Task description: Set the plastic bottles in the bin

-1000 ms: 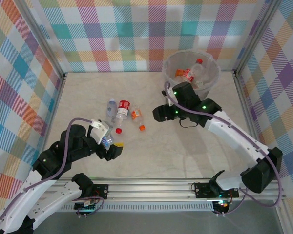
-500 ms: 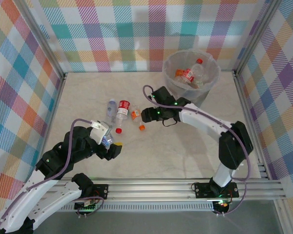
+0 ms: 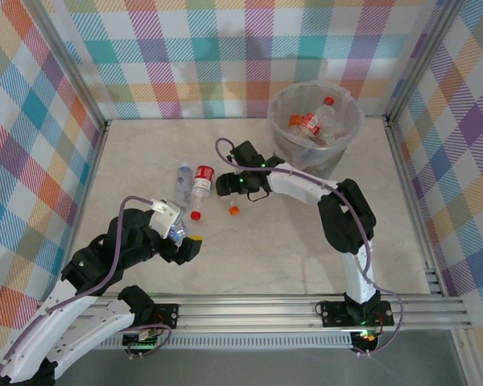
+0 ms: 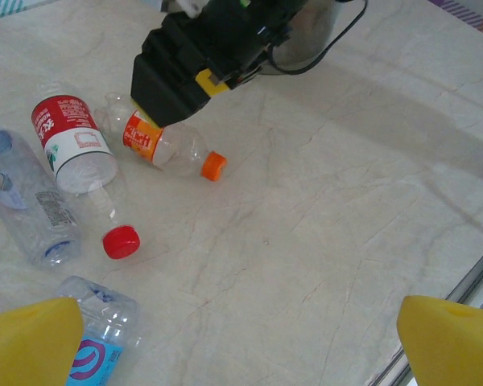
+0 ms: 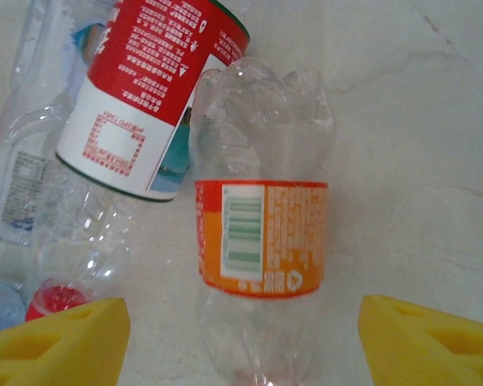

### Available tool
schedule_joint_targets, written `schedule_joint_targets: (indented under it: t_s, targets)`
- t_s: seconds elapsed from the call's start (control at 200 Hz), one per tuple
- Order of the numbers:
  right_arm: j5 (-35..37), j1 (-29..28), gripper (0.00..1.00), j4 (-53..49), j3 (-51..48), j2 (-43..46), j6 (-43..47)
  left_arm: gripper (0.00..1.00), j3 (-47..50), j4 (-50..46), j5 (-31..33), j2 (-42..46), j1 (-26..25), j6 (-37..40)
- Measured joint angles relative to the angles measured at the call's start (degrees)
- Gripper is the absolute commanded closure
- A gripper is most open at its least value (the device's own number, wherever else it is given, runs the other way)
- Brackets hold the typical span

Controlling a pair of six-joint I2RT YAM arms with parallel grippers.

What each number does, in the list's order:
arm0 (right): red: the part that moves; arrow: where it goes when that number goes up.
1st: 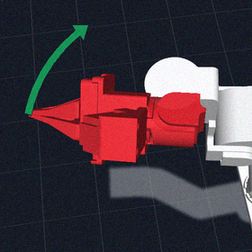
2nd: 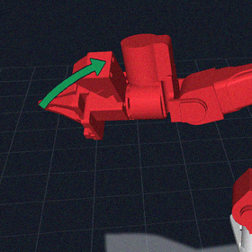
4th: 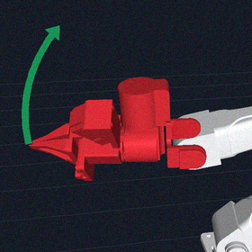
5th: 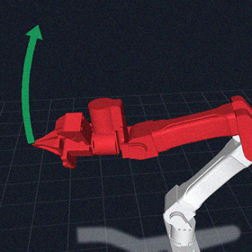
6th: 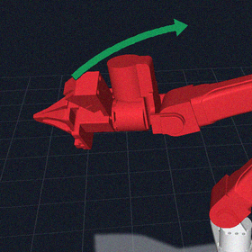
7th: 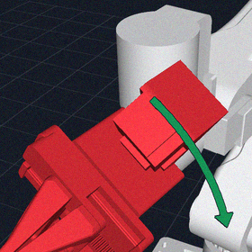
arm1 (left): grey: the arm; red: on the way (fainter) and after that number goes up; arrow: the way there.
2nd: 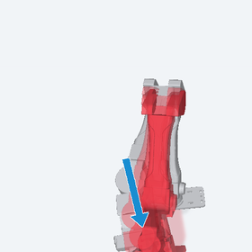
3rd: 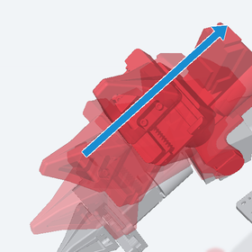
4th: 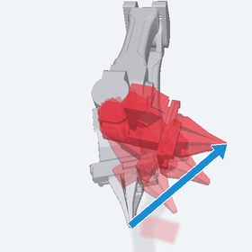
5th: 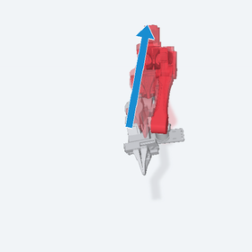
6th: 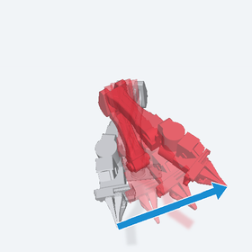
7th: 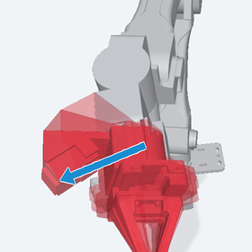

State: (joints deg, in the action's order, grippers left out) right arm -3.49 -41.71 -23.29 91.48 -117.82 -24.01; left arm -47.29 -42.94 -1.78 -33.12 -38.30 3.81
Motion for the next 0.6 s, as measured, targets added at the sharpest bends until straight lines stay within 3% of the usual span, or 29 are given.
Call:
schedule_joint_targets:
  t_s: [0.6]
  targets:
    - [-0.2, -0.4, 0.27, -1.4, 8.7, -10.8, -0.5, 0.0, 0.2, 1.3, 0.6, 1.0, 0.0, -0.2]
